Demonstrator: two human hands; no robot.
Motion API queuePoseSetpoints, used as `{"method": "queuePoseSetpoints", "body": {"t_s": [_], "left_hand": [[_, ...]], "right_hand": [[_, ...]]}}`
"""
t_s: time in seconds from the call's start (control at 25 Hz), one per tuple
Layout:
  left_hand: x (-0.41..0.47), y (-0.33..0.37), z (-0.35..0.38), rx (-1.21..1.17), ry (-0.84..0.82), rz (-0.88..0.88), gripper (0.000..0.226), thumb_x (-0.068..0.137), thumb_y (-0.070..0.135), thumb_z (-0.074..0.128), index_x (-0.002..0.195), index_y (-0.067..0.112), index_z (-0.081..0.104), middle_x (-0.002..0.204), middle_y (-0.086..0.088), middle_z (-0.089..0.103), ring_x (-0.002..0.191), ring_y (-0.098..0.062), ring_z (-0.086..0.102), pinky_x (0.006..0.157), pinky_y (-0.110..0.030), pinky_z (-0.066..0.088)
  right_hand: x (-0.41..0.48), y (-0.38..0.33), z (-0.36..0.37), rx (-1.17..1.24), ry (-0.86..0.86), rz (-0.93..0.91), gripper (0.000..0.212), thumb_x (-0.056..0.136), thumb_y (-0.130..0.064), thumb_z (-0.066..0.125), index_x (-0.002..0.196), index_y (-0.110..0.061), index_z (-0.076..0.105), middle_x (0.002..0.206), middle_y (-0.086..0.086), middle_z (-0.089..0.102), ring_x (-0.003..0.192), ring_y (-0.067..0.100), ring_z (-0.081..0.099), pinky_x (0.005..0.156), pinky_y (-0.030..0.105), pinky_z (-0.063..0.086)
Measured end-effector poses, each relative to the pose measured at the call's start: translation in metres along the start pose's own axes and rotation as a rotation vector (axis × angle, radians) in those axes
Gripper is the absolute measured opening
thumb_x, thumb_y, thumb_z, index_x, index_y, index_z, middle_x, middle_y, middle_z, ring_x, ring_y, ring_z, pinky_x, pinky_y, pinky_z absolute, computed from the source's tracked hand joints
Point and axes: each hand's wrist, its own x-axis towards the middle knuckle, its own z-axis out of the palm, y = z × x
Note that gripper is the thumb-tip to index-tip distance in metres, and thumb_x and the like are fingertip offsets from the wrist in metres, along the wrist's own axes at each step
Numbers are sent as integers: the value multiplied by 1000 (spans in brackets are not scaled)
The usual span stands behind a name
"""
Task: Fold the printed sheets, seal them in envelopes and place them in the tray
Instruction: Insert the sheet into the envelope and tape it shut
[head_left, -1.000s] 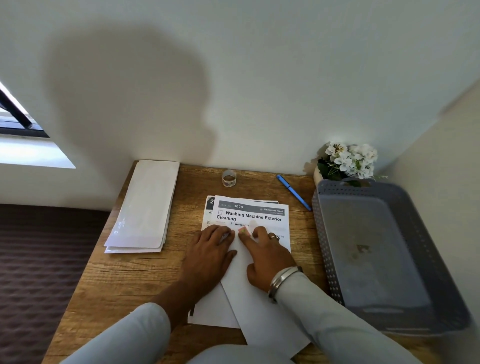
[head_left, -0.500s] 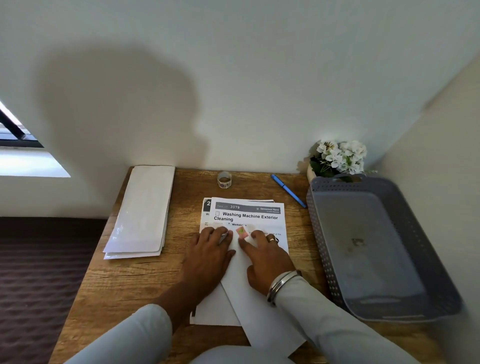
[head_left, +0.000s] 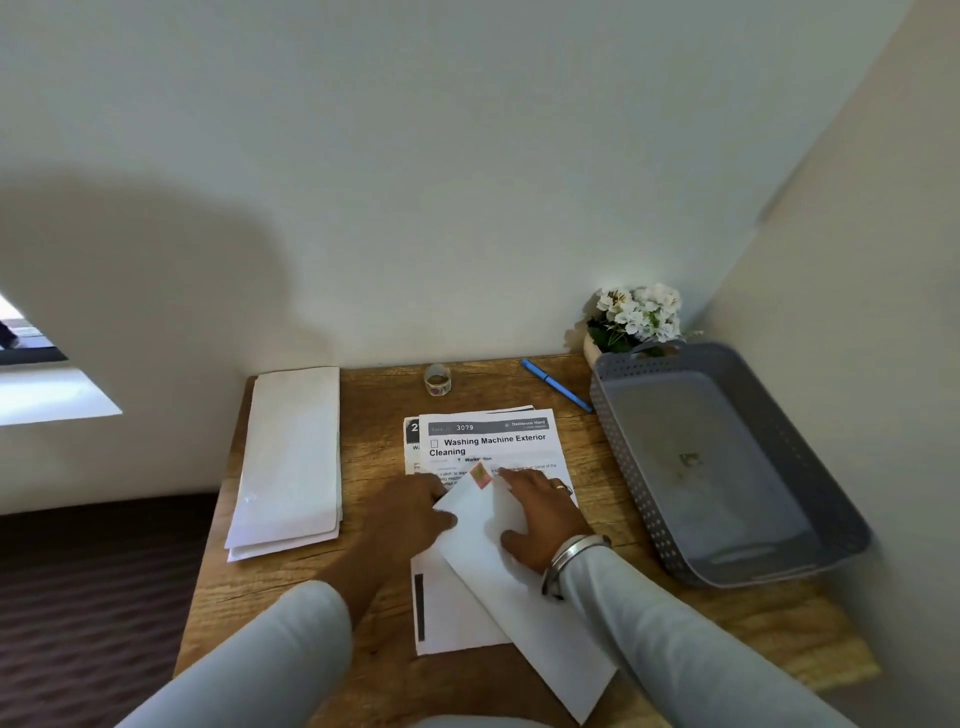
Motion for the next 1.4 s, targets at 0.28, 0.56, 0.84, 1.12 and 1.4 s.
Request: {"method": "queuePoseSetpoints", "body": {"t_s": [0.28, 0.56, 0.84, 1.12, 1.4], "left_hand": [[-3, -14, -39, -677, 42, 36, 11, 85, 29, 79, 84, 19, 77, 89, 13, 77, 84, -14, 73, 81, -39, 61], [-2, 7, -72, -846, -39, 37, 18, 90, 22, 75, 105, 12, 73, 87, -9, 77, 72, -21, 67, 64, -32, 57], [11, 46, -81, -864, 12, 128, 19, 90, 25, 74, 91, 7, 73, 82, -9, 77, 66, -18, 69, 68, -35, 62], [30, 111, -57, -837, -11, 179, 37, 97, 37, 65, 81, 3, 70, 70, -13, 72, 62, -23, 67, 56, -30, 53], [43, 168, -21, -710, -78, 259, 30, 100, 34, 59, 89, 9, 71, 84, -9, 75, 68, -17, 67, 67, -34, 53]], "right_hand": [[-14, 2, -16, 437, 195, 183, 16, 75, -17, 79, 84, -24, 68, 79, -8, 67, 72, 10, 61, 71, 26, 49], [-26, -18, -49, 888, 430, 178, 21, 80, 5, 74, 86, -15, 68, 79, 1, 68, 71, 15, 62, 65, 16, 51], [-39, 7, -76, 873, 460, 203, 23, 76, 4, 78, 84, -17, 71, 85, 10, 72, 75, 24, 66, 78, 36, 56], [-49, 44, -122, 861, 613, 227, 18, 81, 3, 73, 90, -13, 70, 83, 10, 69, 70, 21, 63, 66, 29, 52], [-39, 136, -165, 774, 798, 441, 23, 80, 2, 69, 80, -21, 68, 82, 4, 70, 81, 27, 65, 81, 36, 55]]}}
